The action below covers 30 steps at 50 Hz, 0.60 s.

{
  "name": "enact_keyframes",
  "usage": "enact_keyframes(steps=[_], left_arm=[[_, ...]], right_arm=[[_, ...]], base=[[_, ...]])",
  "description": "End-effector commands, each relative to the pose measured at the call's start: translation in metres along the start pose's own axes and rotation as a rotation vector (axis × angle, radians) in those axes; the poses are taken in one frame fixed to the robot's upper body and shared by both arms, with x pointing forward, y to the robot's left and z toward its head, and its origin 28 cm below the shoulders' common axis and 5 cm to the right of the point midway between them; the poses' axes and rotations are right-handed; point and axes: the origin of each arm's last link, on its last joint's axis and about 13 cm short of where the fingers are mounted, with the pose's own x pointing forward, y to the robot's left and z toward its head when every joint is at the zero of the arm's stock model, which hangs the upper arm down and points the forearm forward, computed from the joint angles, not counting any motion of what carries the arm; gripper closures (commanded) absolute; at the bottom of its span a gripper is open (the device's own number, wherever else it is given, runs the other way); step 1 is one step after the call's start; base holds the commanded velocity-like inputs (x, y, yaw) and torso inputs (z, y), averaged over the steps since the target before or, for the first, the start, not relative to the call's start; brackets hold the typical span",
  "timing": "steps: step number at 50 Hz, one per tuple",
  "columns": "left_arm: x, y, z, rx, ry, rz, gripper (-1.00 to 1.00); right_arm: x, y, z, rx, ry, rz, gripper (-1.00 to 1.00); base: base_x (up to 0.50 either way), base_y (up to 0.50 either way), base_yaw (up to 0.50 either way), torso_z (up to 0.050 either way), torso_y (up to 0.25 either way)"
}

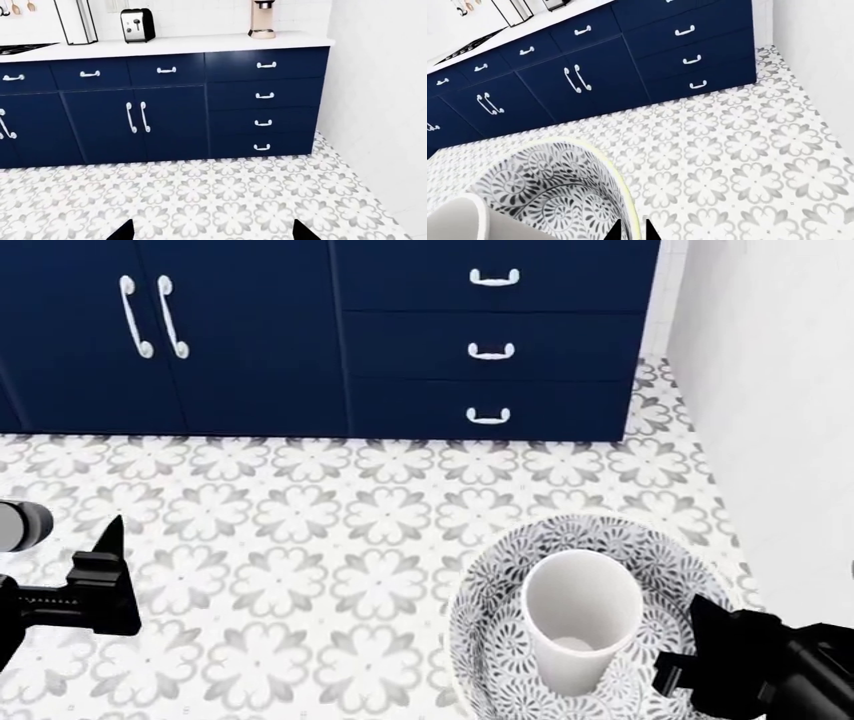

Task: Place the cup inside the bowl on the dining table and move the bowl to any counter.

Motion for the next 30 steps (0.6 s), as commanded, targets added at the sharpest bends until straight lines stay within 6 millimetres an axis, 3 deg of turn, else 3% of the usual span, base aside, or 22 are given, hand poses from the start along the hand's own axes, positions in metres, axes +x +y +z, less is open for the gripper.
enact_keyframes(steps=[1, 30], left_arm=[[0.0008, 0.0, -0.0014, 0.0, 0.002, 0.003, -1.0], [0.0013, -0.0006, 0.0017, 0.006, 0.0, 0.002, -1.0]], right_arm=[[0.0015, 0.0022, 0.0035, -0.003, -0.013, 0.019, 1.0], [-0.0022, -0.0016, -0.002, 0.005, -0.007, 0.01, 1.0]], base=[[0.5, -0.02, 0.0, 0.0, 0.0], [0.5, -0.01, 0.0, 0.0, 0.001]])
